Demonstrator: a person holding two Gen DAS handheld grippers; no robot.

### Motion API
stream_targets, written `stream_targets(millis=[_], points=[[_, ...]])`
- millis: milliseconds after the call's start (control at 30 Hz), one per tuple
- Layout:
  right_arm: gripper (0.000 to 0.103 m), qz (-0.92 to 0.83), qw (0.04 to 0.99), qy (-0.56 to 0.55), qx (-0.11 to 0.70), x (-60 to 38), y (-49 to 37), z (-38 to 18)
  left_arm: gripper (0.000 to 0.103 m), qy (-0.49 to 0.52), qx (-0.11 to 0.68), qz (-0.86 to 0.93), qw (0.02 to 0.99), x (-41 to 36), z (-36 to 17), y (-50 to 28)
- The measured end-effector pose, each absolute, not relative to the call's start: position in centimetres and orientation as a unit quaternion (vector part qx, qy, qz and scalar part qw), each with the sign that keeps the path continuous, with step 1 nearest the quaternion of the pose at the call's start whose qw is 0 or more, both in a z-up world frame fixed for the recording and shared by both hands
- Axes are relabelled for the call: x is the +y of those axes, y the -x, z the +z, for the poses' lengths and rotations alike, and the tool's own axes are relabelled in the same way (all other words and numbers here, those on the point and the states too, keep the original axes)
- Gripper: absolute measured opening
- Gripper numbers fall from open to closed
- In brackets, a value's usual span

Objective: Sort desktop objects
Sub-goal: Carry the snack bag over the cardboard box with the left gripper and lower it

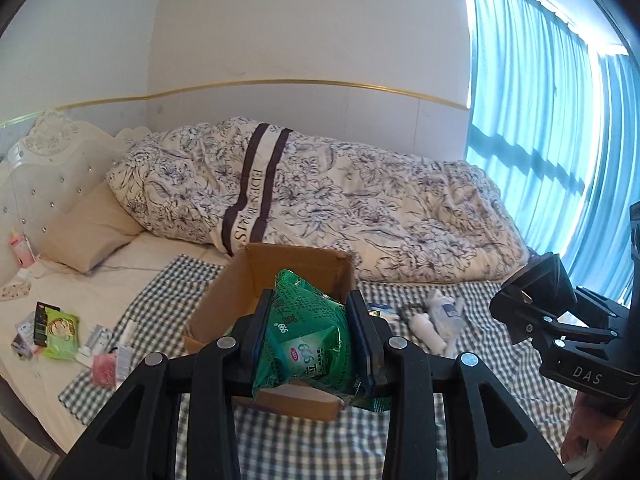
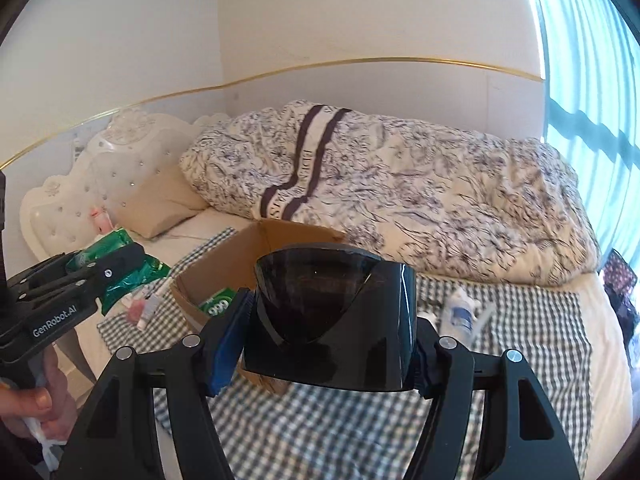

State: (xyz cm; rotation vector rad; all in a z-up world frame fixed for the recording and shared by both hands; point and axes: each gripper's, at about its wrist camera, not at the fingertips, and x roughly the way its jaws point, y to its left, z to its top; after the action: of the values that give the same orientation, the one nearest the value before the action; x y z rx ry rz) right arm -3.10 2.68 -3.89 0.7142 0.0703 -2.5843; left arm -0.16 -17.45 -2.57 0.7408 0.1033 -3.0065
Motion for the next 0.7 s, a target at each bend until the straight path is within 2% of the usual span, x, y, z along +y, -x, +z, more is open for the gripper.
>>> stream_targets(millis=[333,700], points=[[0.066,-0.925,0.257,-0.279,0.034,-1.8,7.8,-5.1,0.036,-0.261,0.039,-0.964,0.042,-21.3,-3.8,4.4],[0.066,-0.910,0.272,-0.309,0.045,-5.9,12.9,-7.9,0.036,-0.326,0.068,-0.942,0.036,-25.1,-8.1,11.1]])
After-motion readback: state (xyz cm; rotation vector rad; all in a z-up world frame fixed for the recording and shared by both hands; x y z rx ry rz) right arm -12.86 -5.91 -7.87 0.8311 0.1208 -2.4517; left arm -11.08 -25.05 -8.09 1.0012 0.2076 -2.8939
